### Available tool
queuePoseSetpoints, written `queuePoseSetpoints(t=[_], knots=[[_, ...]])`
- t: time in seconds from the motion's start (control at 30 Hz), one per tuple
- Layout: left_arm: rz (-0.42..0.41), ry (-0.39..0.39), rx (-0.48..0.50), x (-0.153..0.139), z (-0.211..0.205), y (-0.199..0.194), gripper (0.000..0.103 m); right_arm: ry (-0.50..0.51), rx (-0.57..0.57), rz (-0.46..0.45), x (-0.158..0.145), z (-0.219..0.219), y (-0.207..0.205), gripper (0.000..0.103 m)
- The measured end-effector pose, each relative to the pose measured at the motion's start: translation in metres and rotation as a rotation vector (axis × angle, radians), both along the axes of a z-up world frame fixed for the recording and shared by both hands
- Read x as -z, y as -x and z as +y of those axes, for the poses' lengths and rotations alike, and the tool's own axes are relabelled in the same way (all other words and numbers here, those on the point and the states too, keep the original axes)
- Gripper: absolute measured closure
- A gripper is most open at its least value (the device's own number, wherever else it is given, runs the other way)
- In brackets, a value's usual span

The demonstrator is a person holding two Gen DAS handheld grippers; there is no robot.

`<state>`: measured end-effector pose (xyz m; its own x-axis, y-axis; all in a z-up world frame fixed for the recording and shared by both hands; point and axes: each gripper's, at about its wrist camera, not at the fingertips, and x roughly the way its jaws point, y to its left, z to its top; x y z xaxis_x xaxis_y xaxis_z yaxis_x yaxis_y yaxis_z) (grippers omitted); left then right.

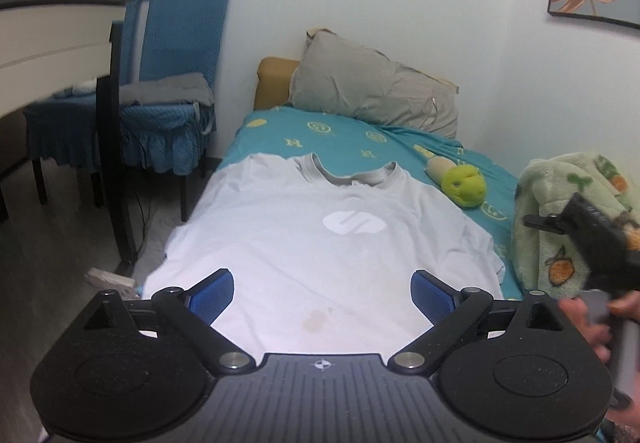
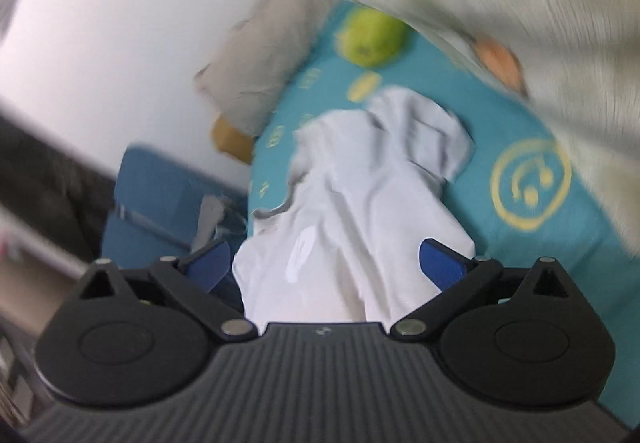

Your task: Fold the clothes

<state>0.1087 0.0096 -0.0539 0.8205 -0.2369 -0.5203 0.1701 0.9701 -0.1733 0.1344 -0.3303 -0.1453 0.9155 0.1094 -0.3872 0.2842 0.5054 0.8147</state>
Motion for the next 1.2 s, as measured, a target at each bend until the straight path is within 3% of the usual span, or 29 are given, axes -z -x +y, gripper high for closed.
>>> queuePoseSetpoints(t=[0.4, 0.67, 0.73, 0.8, 0.83, 1.0, 1.1, 1.2], knots=[[0.110, 0.067, 0.013, 0.040, -0.004, -0.048, 0.006, -0.150, 0.206, 0.010, 0.069, -0.037, -0.087, 0.000], [0.176, 0.081, 0.008, 0.066, -0.011, -0.073, 0.006, 0.020, 0.265, 0.043, 0.070, -0.043, -0.133, 0.004], [0.185, 0.083, 0.009, 0.069, -0.014, -0.076, 0.006, 0.008, 0.259, 0.026, 0.072, -0.048, -0.141, 0.017], [0.186, 0.081, 0.012, 0.071, -0.016, -0.077, 0.006, -0.032, 0.233, -0.008, 0.074, -0.055, -0.149, 0.020], [0.186, 0.079, 0.014, 0.071, -0.018, -0.078, 0.006, -0.044, 0.220, -0.052, 0.074, -0.058, -0.150, 0.027], [0.188, 0.072, 0.022, 0.074, -0.024, -0.081, 0.006, 0.045, 0.246, -0.201, 0.063, -0.057, -0.141, 0.063], [0.189, 0.068, 0.026, 0.076, -0.027, -0.083, 0.006, 0.114, 0.264, -0.247, 0.054, -0.054, -0.137, 0.064], [0.193, 0.064, 0.027, 0.078, -0.030, -0.085, 0.006, 0.149, 0.267, -0.222, 0.046, -0.054, -0.137, 0.064]])
